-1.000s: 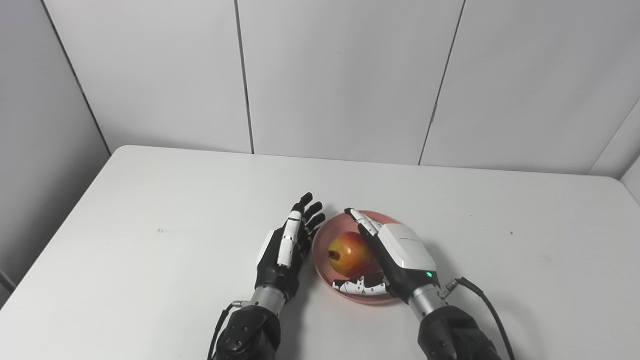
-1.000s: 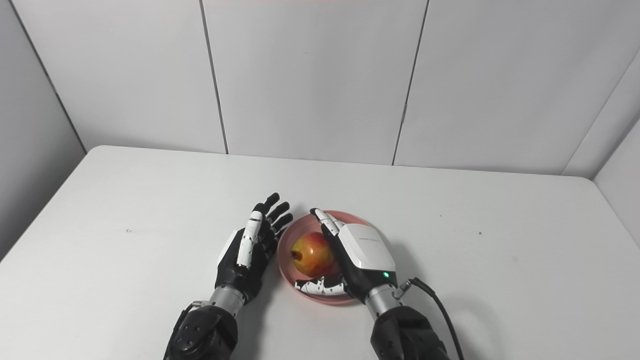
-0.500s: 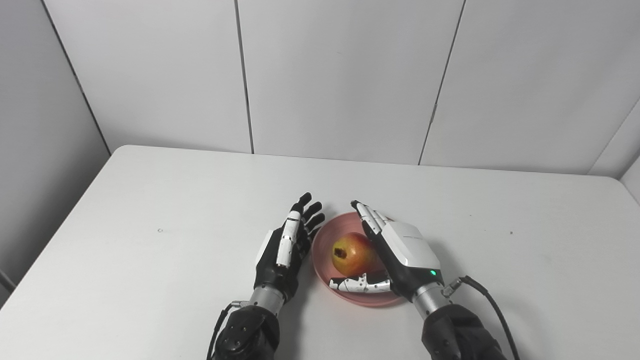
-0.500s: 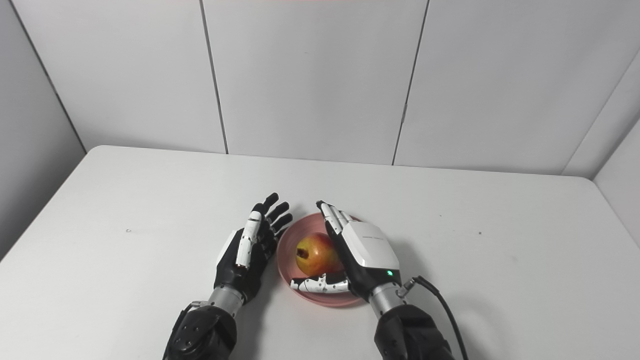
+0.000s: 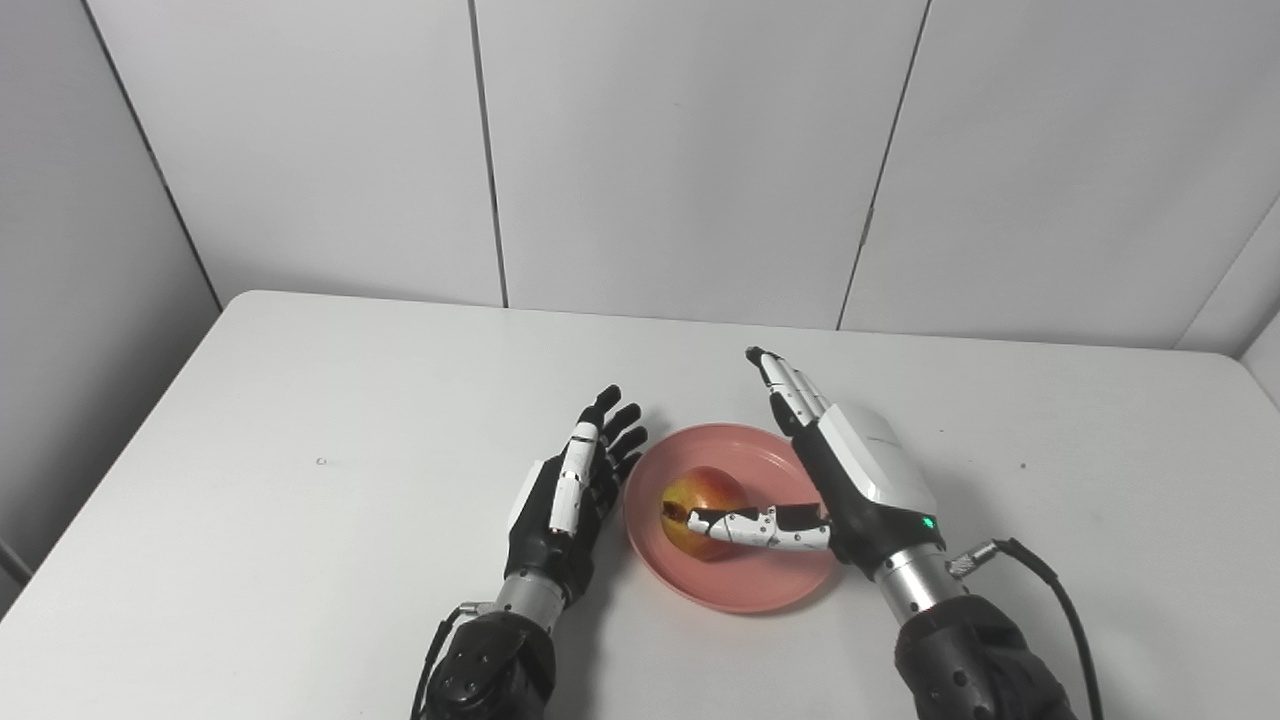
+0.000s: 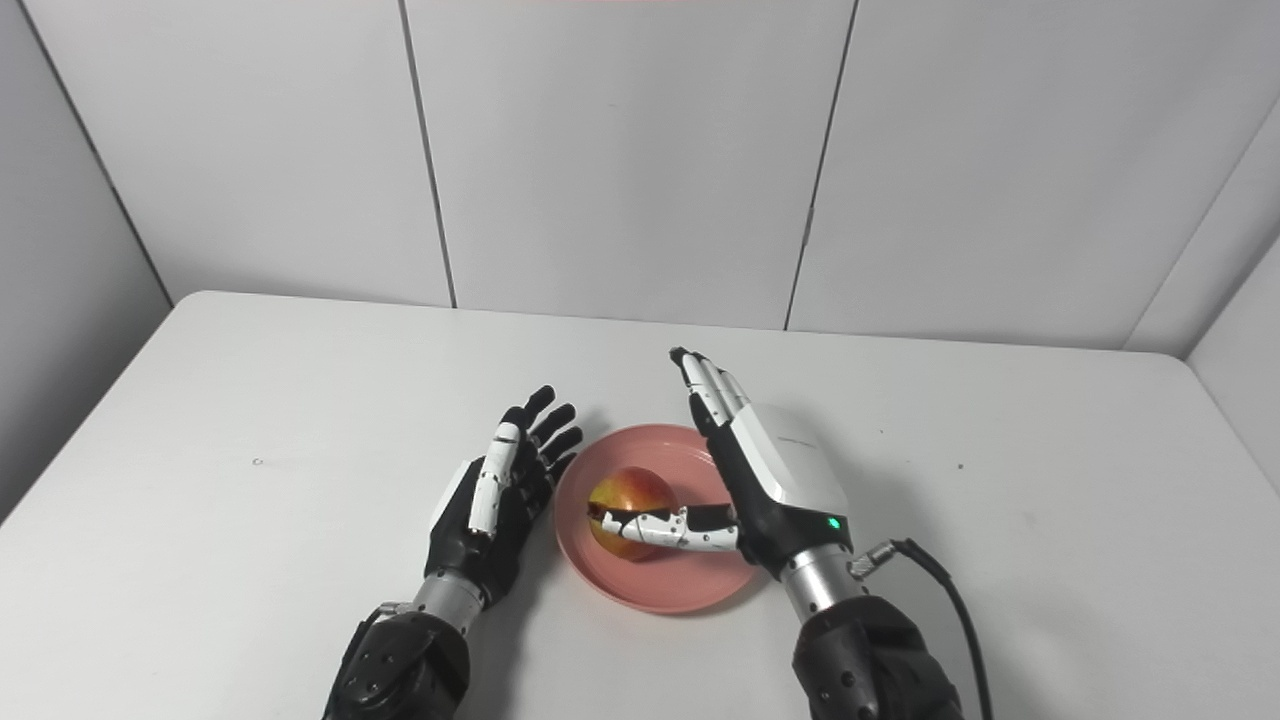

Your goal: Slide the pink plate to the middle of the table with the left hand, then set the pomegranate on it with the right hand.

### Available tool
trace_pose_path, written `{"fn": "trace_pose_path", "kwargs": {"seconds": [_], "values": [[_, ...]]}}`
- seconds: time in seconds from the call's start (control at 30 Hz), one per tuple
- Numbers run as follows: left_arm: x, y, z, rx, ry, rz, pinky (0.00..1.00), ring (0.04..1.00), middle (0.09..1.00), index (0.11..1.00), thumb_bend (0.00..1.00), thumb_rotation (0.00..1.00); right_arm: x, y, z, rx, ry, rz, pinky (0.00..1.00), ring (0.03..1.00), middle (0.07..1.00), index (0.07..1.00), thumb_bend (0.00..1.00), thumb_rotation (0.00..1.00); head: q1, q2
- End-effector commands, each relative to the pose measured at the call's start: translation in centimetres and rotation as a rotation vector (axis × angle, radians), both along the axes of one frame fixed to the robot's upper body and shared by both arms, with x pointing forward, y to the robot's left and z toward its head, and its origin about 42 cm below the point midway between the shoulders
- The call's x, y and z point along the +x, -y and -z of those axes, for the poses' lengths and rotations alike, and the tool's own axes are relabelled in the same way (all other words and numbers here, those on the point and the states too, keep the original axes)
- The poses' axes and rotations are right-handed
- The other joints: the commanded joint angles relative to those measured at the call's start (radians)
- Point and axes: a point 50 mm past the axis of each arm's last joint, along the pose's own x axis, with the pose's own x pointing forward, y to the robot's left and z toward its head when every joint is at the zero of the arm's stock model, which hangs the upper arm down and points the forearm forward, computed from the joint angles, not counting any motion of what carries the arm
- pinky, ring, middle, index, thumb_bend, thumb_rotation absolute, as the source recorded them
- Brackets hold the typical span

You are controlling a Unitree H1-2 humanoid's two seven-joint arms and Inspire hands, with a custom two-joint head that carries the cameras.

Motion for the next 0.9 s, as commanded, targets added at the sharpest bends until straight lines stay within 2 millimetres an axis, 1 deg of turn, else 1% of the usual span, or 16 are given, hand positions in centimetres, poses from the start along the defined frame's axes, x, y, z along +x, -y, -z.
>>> {"fn": "trace_pose_path", "kwargs": {"seconds": [0.0, 0.03, 0.1, 0.13, 0.2, 0.27, 0.3, 0.33, 0.37, 0.47, 0.5, 0.53, 0.63, 0.7, 0.87], "values": [[-0.3, -0.3, 0.6, -0.005, -0.035, 0.002, 0.92, 0.925, 0.934, 0.939, 0.42, 1.0, -0.5, 0.1, -1.4, 0.09, 0.025, -0.019, 0.84, 0.959, 1.0, 1.0, 1.0, 0.67, -0.001, -0.002], [-0.2, -0.3, 0.6, -0.005, -0.035, 0.001, 0.91, 0.921, 0.93, 0.935, 0.42, 1.0, -0.8, 0.4, -1.5, 0.125, 0.029, -0.02, 0.85, 0.954, 0.999, 1.0, 1.0, 0.64, -0.001, -0.002], [-0.3, -0.2, 0.6, -0.008, -0.036, -0.001, 0.9, 0.911, 0.924, 0.926, 0.42, 1.0, -1.2, 0.9, -1.6, 0.191, 0.047, -0.009, 0.87, 0.955, 0.997, 1.0, 1.0, 0.65, -0.002, -0.002], [-0.3, -0.2, 0.6, -0.008, -0.037, -0.001, 0.9, 0.91, 0.924, 0.925, 0.42, 1.0, -1.2, 1.1, -1.4, 0.231, 0.055, 0.0, 0.87, 0.955, 0.997, 1.0, 1.0, 0.65, 0.0, -0.003], [-0.2, -0.2, 0.6, -0.003, -0.037, 0.001, 0.9, 0.911, 0.928, 0.927, 0.42, 1.0, -1.1, 1.6, -1.1, 0.296, 0.07, 0.015, 0.88, 0.958, 0.992, 1.0, 1.0, 0.69, 0.0, -0.004], [-0.2, -0.2, 0.6, 0.001, -0.038, 0.0, 0.91, 0.915, 0.934, 0.933, 0.42, 1.0, -1.0, 2.0, -0.8, 0.34, 0.089, 0.037, 0.87, 0.953, 0.984, 0.999, 1.0, 0.73, -0.005, -0.005], [-0.2, -0.3, 0.6, 0.001, -0.039, -0.001, 0.91, 0.915, 0.936, 0.933, 0.42, 1.0, -0.9, 2.2, -0.6, 0.352, 0.098, 0.048, 0.86, 0.939, 0.967, 0.985, 1.0, 0.8, -0.005, -0.005], [-0.2, -0.3, 0.6, 0.001, -0.038, -0.003, 0.91, 0.915, 0.936, 0.933, 0.42, 1.0, -0.8, 2.4, -0.5, 0.358, 0.109, 0.068, 0.86, 0.933, 0.962, 0.98, 0.98, 0.84, -0.006, -0.006], [-0.2, -0.3, 0.5, 0.004, -0.035, -0.005, 0.91, 0.917, 0.936, 0.933, 0.42, 1.0, -0.7, 2.7, -0.4, 0.364, 0.118, 0.085, 0.86, 0.925, 0.958, 0.971, 0.93, 0.91, -0.006, -0.006], [-0.2, -0.4, 0.4, 0.013, -0.025, -0.007, 0.91, 0.917, 0.937, 0.932, 0.42, 1.0, -0.5, 3.1, -0.2, 0.383, 0.13, 0.112, 0.86, 0.923, 0.957, 0.967, 0.89, 0.94, -0.009, -0.011], [-0.2, -0.4, 0.4, 0.017, -0.021, -0.008, 0.92, 0.922, 0.941, 0.935, 0.42, 1.0, -0.5, 3.2, -0.1, 0.392, 0.13, 0.121, 0.86, 0.923, 0.954, 0.96, 0.87, 0.97, -0.009, -0.011], [-0.2, -0.5, 0.2, 0.025, -0.013, -0.014, 0.92, 0.924, 0.942, 0.936, 0.42, 1.0, -0.4, 3.4, 0.2, 0.447, 0.114, 0.123, 0.86, 0.923, 0.953, 0.956, 0.86, 0.99, -0.012, -0.013], [-0.2, -0.7, 0.0, 0.038, 0.0, -0.022, 0.92, 0.924, 0.943, 0.932, 0.43, 1.0, -0.1, 3.8, 0.7, 0.548, 0.083, 0.118, 0.89, 0.935, 0.959, 0.954, 0.83, 0.97, -0.013, -0.013], [-0.3, -0.9, -0.2, 0.05, 0.018, -0.025, 0.94, 0.935, 0.952, 0.941, 0.42, 1.0, 0.0, 4.0, 1.2, 0.62, 0.056, 0.118, 0.88, 0.932, 0.956, 0.955, 0.79, 0.99, -0.015, -0.016], [-0.3, -1.3, -0.4, 0.064, 0.059, -0.026, 0.97, 0.958, 0.976, 0.968, 0.43, 1.0, 0.1, 4.8, 2.5, 0.739, -0.035, 0.116, 0.93, 0.972, 0.99, 0.979, 0.83, 1.0, -0.017, -0.021]]}}
